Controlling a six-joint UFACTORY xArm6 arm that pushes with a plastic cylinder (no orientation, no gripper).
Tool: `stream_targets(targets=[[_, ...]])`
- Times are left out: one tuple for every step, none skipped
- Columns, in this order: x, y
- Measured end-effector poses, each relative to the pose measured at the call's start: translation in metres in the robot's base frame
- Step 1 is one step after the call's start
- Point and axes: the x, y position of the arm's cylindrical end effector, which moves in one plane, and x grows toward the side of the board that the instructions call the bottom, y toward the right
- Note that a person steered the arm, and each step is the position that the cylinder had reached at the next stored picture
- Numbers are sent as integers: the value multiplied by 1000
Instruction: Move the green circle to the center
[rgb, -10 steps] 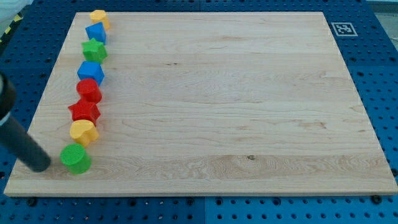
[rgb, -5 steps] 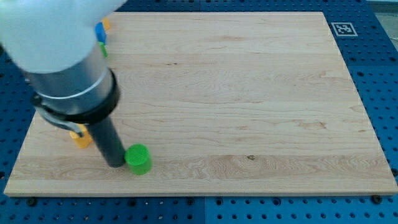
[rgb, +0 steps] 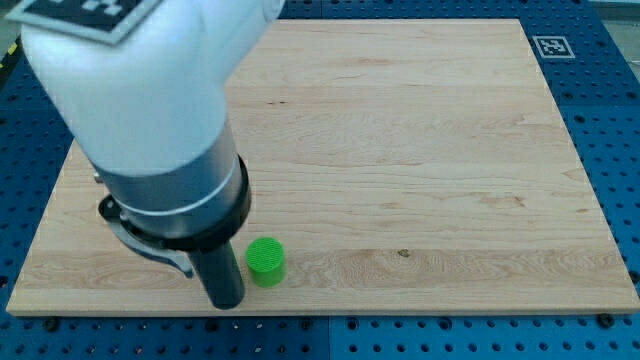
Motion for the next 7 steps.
stream_targets(targets=[[1,3],[0,13],[-21,37],[-42,54],[-64,78],[-87,96],[-97,103]])
